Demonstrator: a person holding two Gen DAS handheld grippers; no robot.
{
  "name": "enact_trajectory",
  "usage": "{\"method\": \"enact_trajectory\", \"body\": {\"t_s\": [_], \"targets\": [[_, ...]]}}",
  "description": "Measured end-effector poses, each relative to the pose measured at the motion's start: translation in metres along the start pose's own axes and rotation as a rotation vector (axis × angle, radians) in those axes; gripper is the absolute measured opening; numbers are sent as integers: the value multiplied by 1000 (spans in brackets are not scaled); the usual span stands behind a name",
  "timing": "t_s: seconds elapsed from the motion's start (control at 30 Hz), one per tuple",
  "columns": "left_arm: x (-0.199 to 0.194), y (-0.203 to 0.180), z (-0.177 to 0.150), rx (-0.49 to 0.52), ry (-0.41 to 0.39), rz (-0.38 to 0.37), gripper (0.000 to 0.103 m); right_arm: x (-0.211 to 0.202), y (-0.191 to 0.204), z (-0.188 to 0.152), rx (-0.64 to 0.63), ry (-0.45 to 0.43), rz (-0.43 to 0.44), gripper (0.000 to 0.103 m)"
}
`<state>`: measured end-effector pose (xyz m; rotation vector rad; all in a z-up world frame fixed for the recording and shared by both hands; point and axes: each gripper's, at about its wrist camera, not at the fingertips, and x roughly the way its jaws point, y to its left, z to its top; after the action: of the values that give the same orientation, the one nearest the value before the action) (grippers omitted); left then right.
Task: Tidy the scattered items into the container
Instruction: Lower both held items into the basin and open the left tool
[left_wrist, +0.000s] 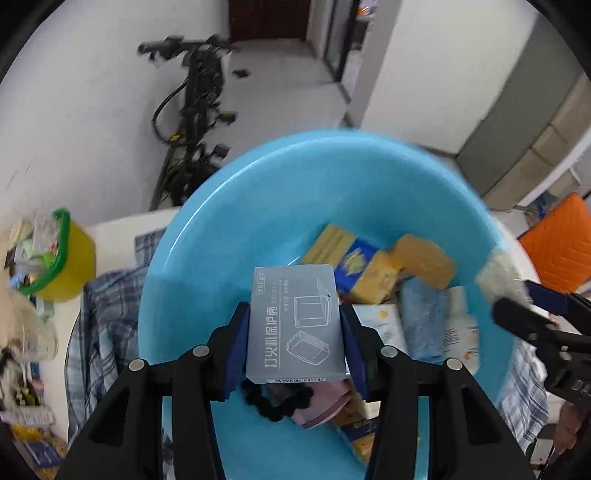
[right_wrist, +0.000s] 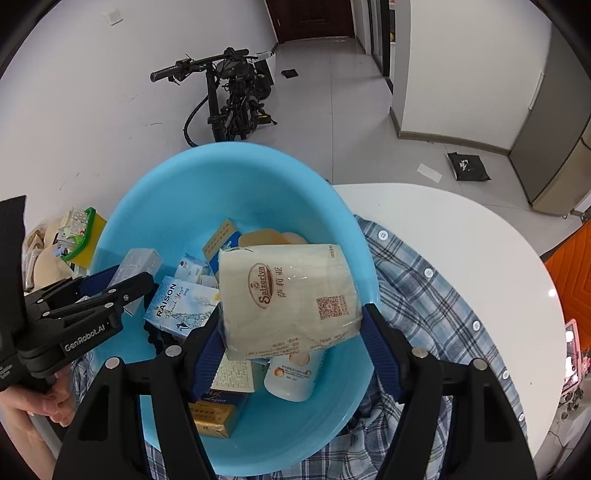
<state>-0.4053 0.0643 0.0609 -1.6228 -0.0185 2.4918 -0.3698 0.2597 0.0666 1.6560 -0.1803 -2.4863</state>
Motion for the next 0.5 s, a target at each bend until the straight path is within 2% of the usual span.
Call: {"method": "enact_trajectory", "body": {"t_s": [0.07,0.1,0.13,0.23,0.5], "targets": [[-12,-3,2,9,-58,-11,62,-5,1,2,-4,-9,8,69],[-16,-1,1,12,-84,-2,78,-6,2,2,-5,-11,8,69],[-21,-2,2,14,-105,16,86,-8,3,3,-6,-14,5,69],[-31,-3,4,25,-134,49,86,-13,4,3,-10,-23,-5,69],[-35,0,0,11,-117,37,86,-23,8,4,-10,-34,0,69]]}}
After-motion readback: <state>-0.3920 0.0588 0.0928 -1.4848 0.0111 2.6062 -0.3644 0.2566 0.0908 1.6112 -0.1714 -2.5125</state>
